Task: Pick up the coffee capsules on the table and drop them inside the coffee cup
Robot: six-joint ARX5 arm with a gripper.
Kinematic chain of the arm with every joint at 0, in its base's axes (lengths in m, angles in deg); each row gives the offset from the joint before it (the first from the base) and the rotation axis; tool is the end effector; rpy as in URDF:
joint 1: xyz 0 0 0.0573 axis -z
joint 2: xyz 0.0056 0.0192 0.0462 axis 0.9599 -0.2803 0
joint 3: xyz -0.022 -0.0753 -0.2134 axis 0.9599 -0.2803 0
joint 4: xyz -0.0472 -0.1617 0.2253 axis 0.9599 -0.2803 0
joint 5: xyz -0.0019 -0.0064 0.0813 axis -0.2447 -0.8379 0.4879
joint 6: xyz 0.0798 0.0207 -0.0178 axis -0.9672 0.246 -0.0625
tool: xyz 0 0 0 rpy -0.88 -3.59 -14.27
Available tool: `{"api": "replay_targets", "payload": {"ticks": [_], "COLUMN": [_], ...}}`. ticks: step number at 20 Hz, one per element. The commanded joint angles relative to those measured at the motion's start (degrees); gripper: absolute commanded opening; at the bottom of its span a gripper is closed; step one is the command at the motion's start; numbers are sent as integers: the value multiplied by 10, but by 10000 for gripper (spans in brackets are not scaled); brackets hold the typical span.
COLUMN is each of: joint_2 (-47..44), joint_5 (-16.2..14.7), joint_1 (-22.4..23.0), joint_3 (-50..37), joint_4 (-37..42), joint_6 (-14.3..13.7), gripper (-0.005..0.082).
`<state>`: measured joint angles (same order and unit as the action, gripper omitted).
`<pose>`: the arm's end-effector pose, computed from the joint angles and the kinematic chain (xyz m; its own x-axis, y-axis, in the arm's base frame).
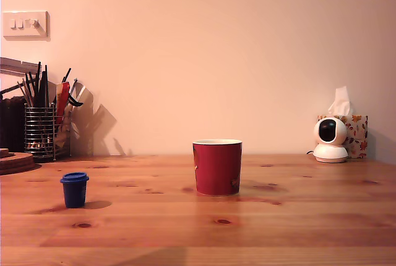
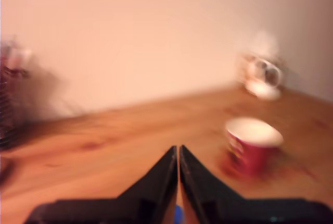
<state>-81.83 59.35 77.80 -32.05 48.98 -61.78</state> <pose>0.1999 -0.0460 0.2042 0.8583 -0.5092 -0.0639 0.5084 0.8606 -0.0291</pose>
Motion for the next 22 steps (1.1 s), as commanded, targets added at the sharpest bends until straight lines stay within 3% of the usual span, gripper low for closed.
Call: {"api": "replay_targets", "payload": {"ticks": [1,3,9,11,17,22], "joint_2": [-40,-87,-241,-288,-357,-362], "joint_5": [-16,-24,-30,-30,-30,1], "joint_1": [-2,-2,-2,-2,-2,-2], "joint_3": [-9,-9,-9,-9,-9,-9], "joint_4": [2,7,59,79,91,90], "joint_6": [-4,-5,-73,-110,-185,-194], "gripper": [-21,-21,-21,-21,-21,-9]}}
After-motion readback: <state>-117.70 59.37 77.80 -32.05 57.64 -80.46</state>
